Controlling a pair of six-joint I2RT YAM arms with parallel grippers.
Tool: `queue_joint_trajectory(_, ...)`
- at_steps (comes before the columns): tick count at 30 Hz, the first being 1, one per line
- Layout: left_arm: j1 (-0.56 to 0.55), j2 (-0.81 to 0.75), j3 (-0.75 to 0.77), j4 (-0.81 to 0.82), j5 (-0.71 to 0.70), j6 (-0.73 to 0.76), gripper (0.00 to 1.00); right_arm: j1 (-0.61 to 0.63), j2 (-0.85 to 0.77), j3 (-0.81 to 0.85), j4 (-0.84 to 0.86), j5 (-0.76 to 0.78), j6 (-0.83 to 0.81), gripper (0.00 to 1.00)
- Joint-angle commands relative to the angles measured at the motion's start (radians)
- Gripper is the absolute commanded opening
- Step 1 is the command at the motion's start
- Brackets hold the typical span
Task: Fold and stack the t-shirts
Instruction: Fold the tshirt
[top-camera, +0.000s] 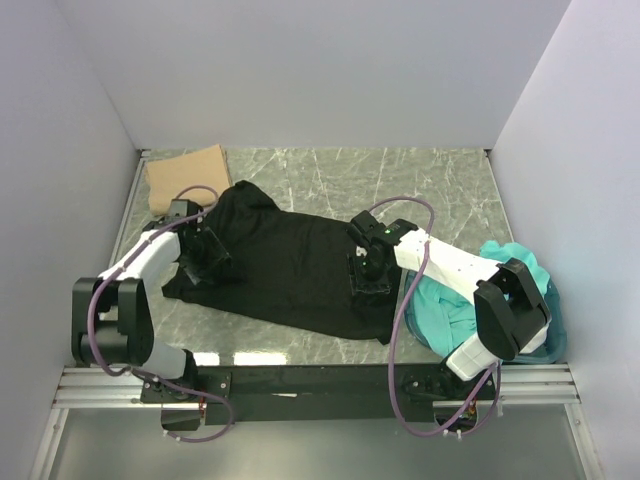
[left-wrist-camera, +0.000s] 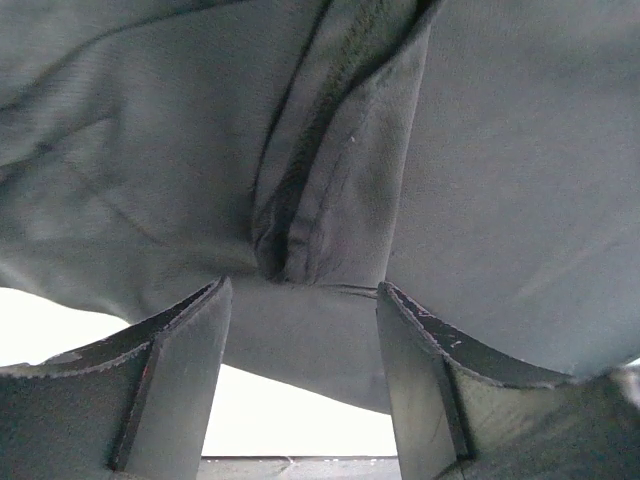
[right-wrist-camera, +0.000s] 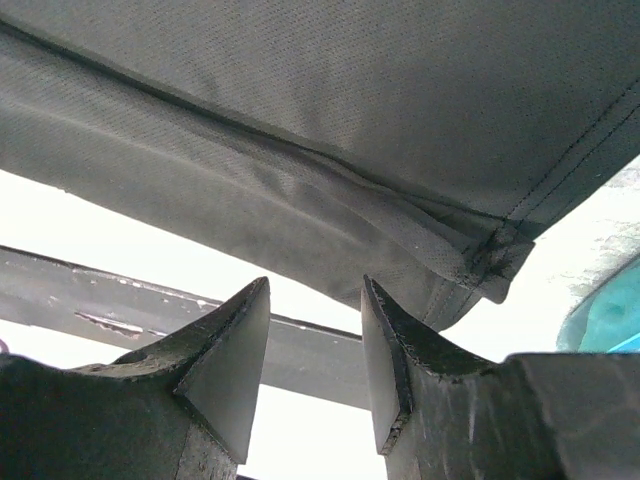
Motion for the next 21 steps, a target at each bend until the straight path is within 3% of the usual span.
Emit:
queue_joint_trajectory(1,-0.026,0.024,0.030,0.038,-0.002,-0.016,0.65,-0.005,-0.021,0.038,-0.016,0.024,-0.009,0.49)
queue_joint_trajectory(4,-0.036,0.047,0.035,0.052,-0.005,-0.020,0.63,-0.016,-0.022,0.041,-0.018,0.026,-0.010,0.49)
queue_joint_trajectory(9,-0.064,0.090,0.062,0.064,-0.021,-0.021,0.51,-0.025,-0.016,0.042,-0.014,0.023,-0.013,0.49)
queue_joint_trajectory(14,-0.110,0.142,0.125,0.057,-0.050,-0.017,0.22,-0.030,-0.005,0.047,-0.014,0.024,-0.017,0.49)
queue_joint_trajectory(21,-0.197,0.239,0.228,0.020,-0.103,-0.008,0.12,-0.042,0.004,0.045,-0.016,0.024,-0.021,0.49)
